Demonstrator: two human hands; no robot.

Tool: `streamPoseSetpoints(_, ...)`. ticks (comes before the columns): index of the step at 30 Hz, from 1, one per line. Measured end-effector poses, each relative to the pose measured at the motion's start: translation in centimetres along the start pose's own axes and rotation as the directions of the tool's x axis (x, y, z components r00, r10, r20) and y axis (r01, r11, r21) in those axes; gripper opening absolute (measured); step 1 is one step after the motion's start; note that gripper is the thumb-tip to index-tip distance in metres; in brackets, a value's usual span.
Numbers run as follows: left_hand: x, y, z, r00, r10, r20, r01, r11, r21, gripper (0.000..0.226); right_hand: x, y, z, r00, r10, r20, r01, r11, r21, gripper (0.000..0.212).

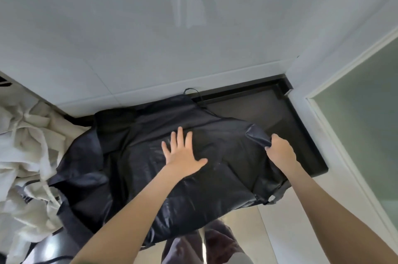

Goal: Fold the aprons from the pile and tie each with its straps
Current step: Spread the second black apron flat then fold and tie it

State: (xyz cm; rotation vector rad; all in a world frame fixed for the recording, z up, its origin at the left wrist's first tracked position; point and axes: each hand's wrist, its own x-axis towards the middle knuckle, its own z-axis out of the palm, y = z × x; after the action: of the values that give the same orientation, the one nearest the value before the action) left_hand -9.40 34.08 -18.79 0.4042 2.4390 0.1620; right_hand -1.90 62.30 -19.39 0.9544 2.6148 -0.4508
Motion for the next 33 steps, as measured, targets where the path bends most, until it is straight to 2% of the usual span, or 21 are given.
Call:
streamPoseSetpoints(2, 1.2, 2.0, 0.7, 0.999, 0.029, 0.027, -0.030, 0.999, 0.026, 0.108, 0.9, 0.8, -0.7, 0.999, 0.001, 0.032, -0.008, 0.979, 0.205, 0.022)
streamPoseSetpoints(4, 2.2, 2.5, 1.5, 0.996, 0.039, 0.082, -0.045, 0.997, 0.066, 0.114, 1.5, 1.5, -1.8, 0.999, -0.021, 0.046, -0.001, 0.907, 0.420, 0.025)
streamPoseSetpoints(7, 3.3, 2.6, 2.7, 0.995, 0.072, 0.074, -0.082, 0.987, 0.136, 0.122, 2.6, 2.7, -3.7, 0.998, -0.056, 0.006, 0.033, 0.675, 0.737, 0.050)
streamPoseSetpoints(9, 3.8, 2.7, 3.0, 0.996, 0.082, 0.043, -0.088, 0.985, 0.145, 0.125, 3.3, 3.1, -5.1, 0.994, -0.096, -0.047, 0.092, 0.549, 0.831, 0.070)
streamPoseSetpoints(11, 4.2, 2.9, 2.7, 0.995, 0.088, 0.046, -0.094, 0.985, 0.147, 0.126, 4.0, 3.5, -6.3, 0.985, -0.142, -0.095, 0.156, 0.527, 0.836, 0.081)
streamPoseSetpoints(14, 4.6, 3.0, 2.3, 0.995, 0.081, 0.051, -0.087, 0.986, 0.143, 0.127, 4.9, 4.1, -7.3, 0.972, -0.179, -0.153, 0.234, 0.677, 0.697, 0.082)
streamPoseSetpoints(16, 4.7, 3.0, 2.3, 0.996, 0.074, 0.050, -0.080, 0.986, 0.145, 0.127, 5.8, 4.7, -7.0, 0.981, -0.100, -0.166, 0.168, 0.864, 0.475, 0.081)
streamPoseSetpoints(18, 4.8, 3.2, 2.4, 0.996, 0.068, 0.052, -0.075, 0.986, 0.149, 0.127, 6.1, 4.8, -6.2, 0.973, -0.053, -0.224, 0.110, 0.962, 0.250, 0.079)
streamPoseSetpoints(20, 4.9, 3.4, 2.4, 0.997, 0.061, 0.053, -0.069, 0.986, 0.153, 0.127, 5.3, 3.6, -4.9, 0.940, -0.196, -0.281, 0.254, 0.949, 0.189, 0.074)
streamPoseSetpoints(22, 4.9, 3.8, 2.4, 0.996, 0.069, 0.055, -0.077, 0.985, 0.155, 0.127, 4.1, 1.9, -3.2, 0.841, -0.478, -0.255, 0.511, 0.856, 0.082, 0.070)
streamPoseSetpoints(24, 5.0, 4.7, 2.7, 0.993, 0.106, 0.059, -0.114, 0.981, 0.158, 0.126, 3.3, 0.5, -1.0, 0.700, -0.708, -0.094, 0.705, 0.706, -0.068, 0.066)
streamPoseSetpoints(25, 5.0, 5.2, 2.9, 0.989, 0.137, 0.061, -0.145, 0.976, 0.160, 0.126, 3.0, -0.1, 0.0, 0.655, -0.755, 0.012, 0.753, 0.652, -0.092, 0.065)
streamPoseSetpoints(27, 5.1, 6.4, 3.2, 0.971, 0.232, 0.060, -0.238, 0.965, 0.109, 0.121, 2.7, -0.6, 1.6, 0.647, -0.743, 0.173, 0.760, 0.646, -0.071, 0.063)
streamPoseSetpoints(29, 5.0, 7.6, 3.3, 0.947, 0.320, 0.026, -0.317, 0.944, -0.089, 0.110, 2.6, -0.5, 2.7, 0.669, -0.691, 0.274, 0.737, 0.665, -0.122, 0.057)
streamPoseSetpoints(31, 4.9, 8.2, 3.3, 0.938, 0.345, -0.032, -0.343, 0.913, -0.222, 0.096, 2.8, 0.2, 3.2, 0.704, -0.638, 0.312, 0.709, 0.657, -0.256, 0.058)
streamPoseSetpoints(33, 4.8, 8.1, 3.1, 0.940, 0.325, -0.099, -0.339, 0.918, -0.203, 0.081, 3.2, 0.7, 3.0, 0.732, -0.606, 0.313, 0.682, 0.656, -0.324, 0.060)
